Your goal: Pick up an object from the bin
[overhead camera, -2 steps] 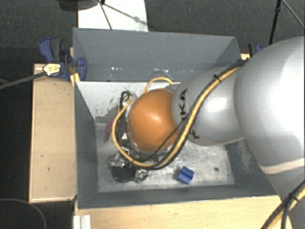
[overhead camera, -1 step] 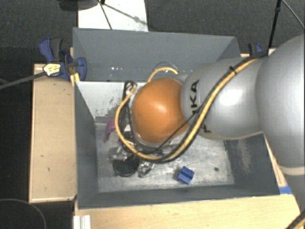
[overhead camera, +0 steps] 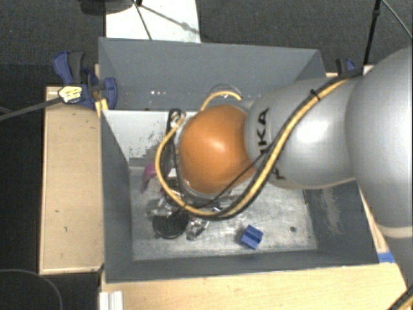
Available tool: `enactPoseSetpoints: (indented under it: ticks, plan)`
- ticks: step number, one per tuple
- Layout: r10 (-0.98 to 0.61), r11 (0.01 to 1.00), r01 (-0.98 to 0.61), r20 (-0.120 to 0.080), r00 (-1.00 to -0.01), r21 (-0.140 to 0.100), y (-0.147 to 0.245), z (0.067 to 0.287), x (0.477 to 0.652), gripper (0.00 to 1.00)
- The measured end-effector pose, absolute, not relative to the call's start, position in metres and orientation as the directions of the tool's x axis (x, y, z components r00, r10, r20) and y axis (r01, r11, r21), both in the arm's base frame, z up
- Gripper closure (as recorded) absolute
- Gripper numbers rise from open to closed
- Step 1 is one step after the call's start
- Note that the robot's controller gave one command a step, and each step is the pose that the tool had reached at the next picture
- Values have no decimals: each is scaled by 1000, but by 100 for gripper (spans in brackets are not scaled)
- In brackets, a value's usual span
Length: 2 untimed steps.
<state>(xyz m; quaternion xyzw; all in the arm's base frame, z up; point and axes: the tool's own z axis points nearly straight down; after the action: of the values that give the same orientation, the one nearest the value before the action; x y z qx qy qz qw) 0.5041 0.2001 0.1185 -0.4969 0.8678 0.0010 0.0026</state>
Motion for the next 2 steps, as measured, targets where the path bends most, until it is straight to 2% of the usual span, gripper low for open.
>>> enactPoseSetpoints:
  ticks: [1,2]
  plan:
    - [-859,512,-859,-7,-512,-2,200,123,505,100]
    - [-855,518,-855,-7,-518,-3,201,137,506,100]
